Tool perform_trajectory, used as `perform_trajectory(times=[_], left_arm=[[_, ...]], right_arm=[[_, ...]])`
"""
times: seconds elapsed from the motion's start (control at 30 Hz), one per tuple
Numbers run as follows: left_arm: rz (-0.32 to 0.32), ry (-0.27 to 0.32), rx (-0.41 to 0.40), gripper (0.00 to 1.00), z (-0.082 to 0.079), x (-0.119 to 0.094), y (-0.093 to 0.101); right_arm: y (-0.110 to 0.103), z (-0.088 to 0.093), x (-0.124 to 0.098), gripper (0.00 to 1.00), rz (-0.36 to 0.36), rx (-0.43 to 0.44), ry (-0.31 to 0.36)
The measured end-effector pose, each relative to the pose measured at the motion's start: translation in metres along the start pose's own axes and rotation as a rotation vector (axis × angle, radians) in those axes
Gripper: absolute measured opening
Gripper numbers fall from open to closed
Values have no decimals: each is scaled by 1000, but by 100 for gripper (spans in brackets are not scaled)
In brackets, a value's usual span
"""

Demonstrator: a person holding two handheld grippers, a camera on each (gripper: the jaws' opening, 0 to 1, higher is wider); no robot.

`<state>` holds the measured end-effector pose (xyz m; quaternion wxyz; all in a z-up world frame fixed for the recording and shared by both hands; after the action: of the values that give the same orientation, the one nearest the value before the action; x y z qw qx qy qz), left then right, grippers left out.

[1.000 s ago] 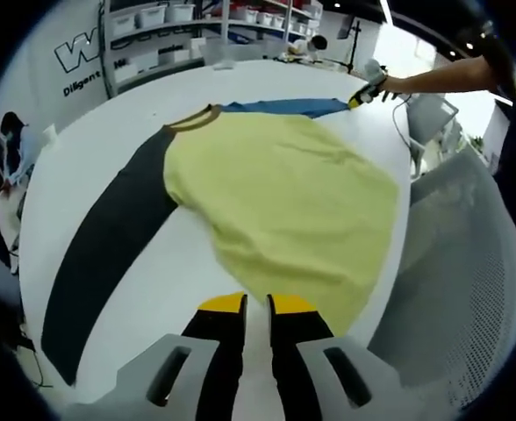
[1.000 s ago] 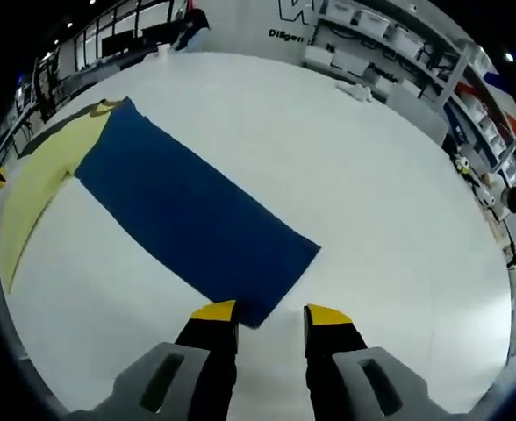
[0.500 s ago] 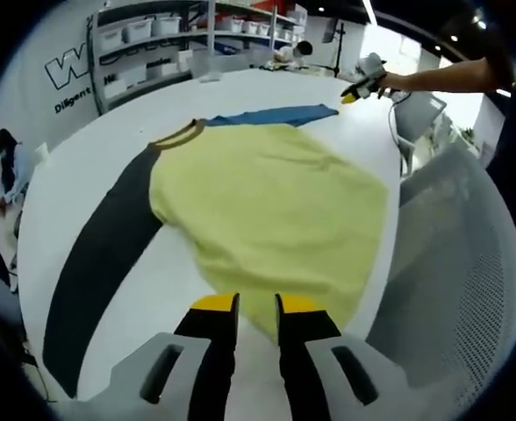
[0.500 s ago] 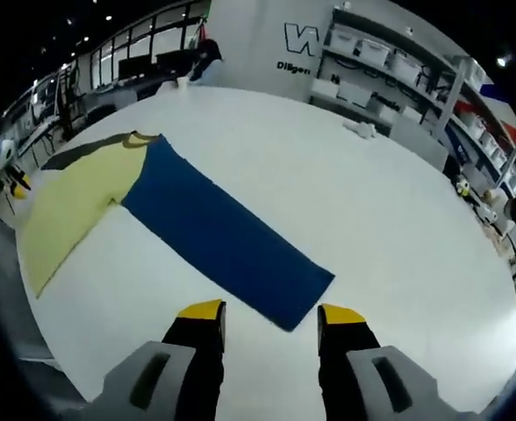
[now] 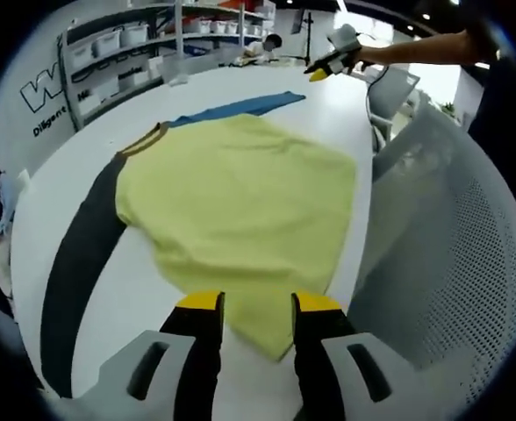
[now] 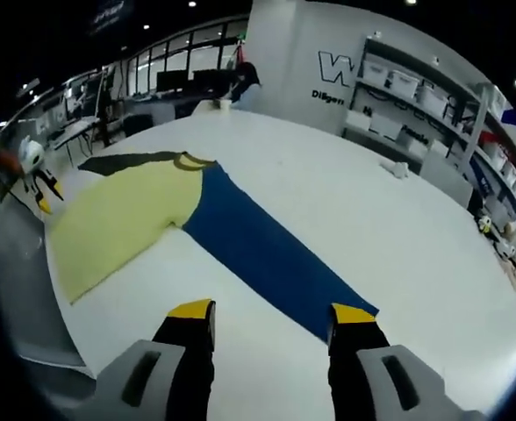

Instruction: Fold the garment on the visible template until the final outline fits inside the template.

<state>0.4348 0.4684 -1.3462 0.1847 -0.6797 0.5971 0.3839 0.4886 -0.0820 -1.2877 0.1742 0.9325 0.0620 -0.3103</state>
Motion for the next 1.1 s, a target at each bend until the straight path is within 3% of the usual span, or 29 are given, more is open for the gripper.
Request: perform_trajectory(times=[0.2,0.43,0.5,0.6,0.67,0.93,1.1], left_arm=[[32,-69,72,33,6,9,8],[42,-138,106,31,14,13,10],[45,-150,105,31,17,13,9],[44,-149,101,28,18,13,8],[50,-173,102,25,22,15,8],[41,-165,88,20,20,16,5],[15,-179,83,5,20,16,2]], right_arm=[[-15,-3,-3,49,-43,-30,36],[-27,-1,-9,51,-84,-19,45],[-36,1,-11,52,-112,-50,49],[-46,3,-14,53,-126,-98,56],[-53,6,-14,53,-139,-102,56],[-85,12,-19,54,-220,-124,51],[-100,11,-21,54,-255,-134,56]])
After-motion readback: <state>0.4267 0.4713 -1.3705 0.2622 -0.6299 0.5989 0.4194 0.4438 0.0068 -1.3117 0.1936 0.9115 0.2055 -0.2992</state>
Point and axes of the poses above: the point that each gripper's makers call its tool centre point, and the gripper's own axes: x roughly forward along the fingers, y roughly to its right, z roughly out of its underside, the point moved 9 cm from there along -x, roughly backward along the fingers, and after that the axes turned 15 degrees about z, right-handed, at the moved point
